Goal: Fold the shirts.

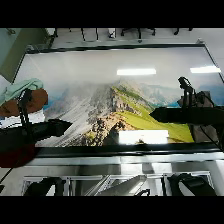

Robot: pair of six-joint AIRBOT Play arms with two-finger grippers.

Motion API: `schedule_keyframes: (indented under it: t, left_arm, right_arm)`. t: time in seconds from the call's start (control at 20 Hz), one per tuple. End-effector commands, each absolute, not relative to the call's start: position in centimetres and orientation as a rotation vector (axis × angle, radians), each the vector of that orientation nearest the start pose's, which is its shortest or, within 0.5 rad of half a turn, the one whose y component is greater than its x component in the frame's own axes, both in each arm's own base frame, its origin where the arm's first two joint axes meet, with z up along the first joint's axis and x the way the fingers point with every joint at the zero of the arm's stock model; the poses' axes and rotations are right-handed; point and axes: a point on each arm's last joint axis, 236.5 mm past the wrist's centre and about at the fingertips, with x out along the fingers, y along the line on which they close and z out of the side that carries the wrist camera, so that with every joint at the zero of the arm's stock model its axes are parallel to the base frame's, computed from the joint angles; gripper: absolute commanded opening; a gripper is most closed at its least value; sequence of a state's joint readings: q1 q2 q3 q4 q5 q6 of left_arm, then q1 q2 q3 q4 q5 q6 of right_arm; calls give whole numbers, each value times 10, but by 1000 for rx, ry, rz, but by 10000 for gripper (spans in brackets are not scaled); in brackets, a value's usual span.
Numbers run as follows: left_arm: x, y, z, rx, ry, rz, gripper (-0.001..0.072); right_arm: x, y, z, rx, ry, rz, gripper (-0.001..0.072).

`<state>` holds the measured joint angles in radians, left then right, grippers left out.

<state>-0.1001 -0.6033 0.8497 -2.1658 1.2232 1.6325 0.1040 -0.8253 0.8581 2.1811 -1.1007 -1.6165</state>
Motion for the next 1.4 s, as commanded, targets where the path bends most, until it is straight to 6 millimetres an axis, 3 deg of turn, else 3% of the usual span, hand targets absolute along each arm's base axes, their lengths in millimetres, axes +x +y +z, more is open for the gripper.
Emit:
schedule_keyframes:
  t: [0.0, 0.15, 0.25, 0.35, 0.45, 0.55, 0.6, 0.75, 1.0, 1.2, 1.35]
  left_arm:
    - [242, -149, 139, -355, 949, -535, 13]
    - [242, -149, 139, -354, 947, -533, 13]
    - [255, -139, 139, -324, 905, -486, 13]
    - [278, -107, 131, -202, 886, -368, 14]
    - [310, -63, 126, -17, 908, -217, 43]
    - [354, -20, 129, 160, 907, -76, 653]
    - [381, 4, 132, 270, 900, 2, 696]
    - [461, 69, 121, 543, 925, 190, 696]
    - [558, 154, 22, 525, 1080, 317, 697]
    - [597, 222, -24, 366, 1031, 454, 696]
    - [606, 259, -50, 311, 974, 493, 696]
  right_arm:
    - [293, 153, 93, 446, 1054, 459, 26]
    - [293, 153, 93, 446, 1054, 459, 26]
    - [293, 153, 93, 445, 1053, 460, 25]
    - [293, 153, 93, 446, 1054, 459, 26]
    - [293, 153, 93, 446, 1054, 459, 26]
    - [293, 153, 93, 446, 1054, 460, 26]
    - [294, 153, 92, 446, 1055, 459, 26]
    - [294, 153, 92, 447, 1056, 459, 26]
    - [294, 153, 92, 447, 1057, 459, 25]
    - [294, 152, 92, 443, 1054, 456, 26]
    - [294, 152, 91, 437, 1053, 459, 25]
